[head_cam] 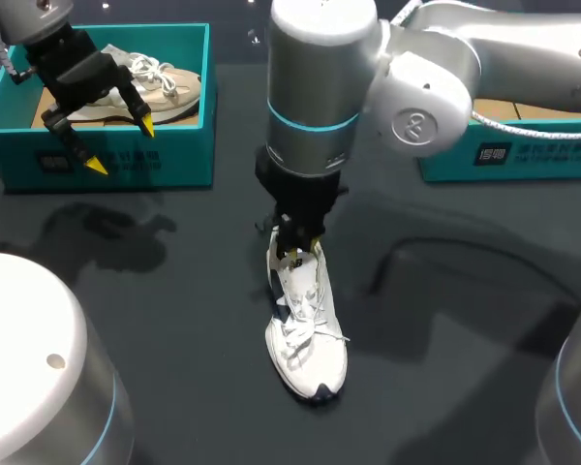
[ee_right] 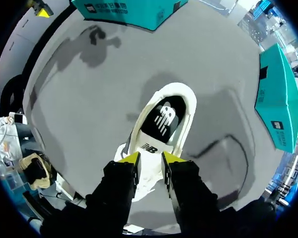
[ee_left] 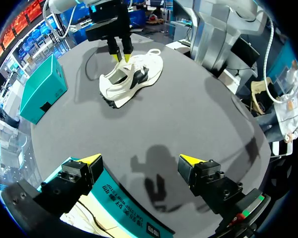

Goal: Take the shoe out of the shoebox, open the shoe tongue, remove and reinsert the insole, then place the shoe into the shoebox

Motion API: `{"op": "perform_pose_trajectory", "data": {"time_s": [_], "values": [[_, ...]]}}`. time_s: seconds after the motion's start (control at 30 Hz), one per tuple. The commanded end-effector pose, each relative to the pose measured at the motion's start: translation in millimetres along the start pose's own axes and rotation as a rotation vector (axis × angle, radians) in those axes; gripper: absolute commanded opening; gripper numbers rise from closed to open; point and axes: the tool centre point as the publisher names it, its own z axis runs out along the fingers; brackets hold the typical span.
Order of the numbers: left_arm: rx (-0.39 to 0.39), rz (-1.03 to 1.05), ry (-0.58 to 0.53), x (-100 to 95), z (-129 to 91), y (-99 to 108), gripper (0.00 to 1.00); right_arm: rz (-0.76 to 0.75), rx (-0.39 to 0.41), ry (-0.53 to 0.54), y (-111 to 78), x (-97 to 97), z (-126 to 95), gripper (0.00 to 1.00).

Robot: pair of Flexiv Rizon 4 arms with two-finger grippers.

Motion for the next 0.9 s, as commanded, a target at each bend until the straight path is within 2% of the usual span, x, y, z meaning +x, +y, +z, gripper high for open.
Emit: {"op": "perform_pose_trajectory", "data": {"time_s": [0.03,0.1,0.23,0.27,0.3,0.37,0.67,0.73,0.8,0.9], "values": [[-0.003,0.000,0.000,1.0,0,0,1.00,-0.241,-0.014,0.015,1.0,-7.5,-20,0.35],[-0.003,0.000,0.000,1.0,0,0,1.00,-0.356,-0.007,0.014,5.8,-13.3,-20,0.42],[-0.003,0.000,0.000,1.0,0,0,1.00,-0.556,-0.009,0.002,17.4,-23.7,-25,0.49],[-0.003,0.000,0.000,1.0,0,0,1.00,-0.628,-0.006,0.005,19.0,-25.0,-25,0.69],[-0.003,0.000,0.000,1.0,0,0,1.00,-0.713,-0.005,0.029,21.8,-25.3,-27,1.00],[-0.003,0.000,0.000,1.0,0,0,1.00,-0.790,0.000,0.093,24.7,-24.2,-31,1.00],[-0.003,0.000,0.000,1.0,0,0,1.00,-0.790,0.000,0.093,24.7,-24.2,-31,1.00],[-0.003,0.000,0.000,1.0,0,0,1.00,-0.815,0.078,0.035,34.3,-19.0,-30,1.00],[-0.003,0.000,0.000,1.0,0,0,1.00,-0.854,0.103,-0.025,41.7,-13.5,-32,1.00],[-0.003,0.000,0.000,1.0,0,0,1.00,-0.856,0.111,-0.049,47.6,-12.2,-34,1.00]]}}
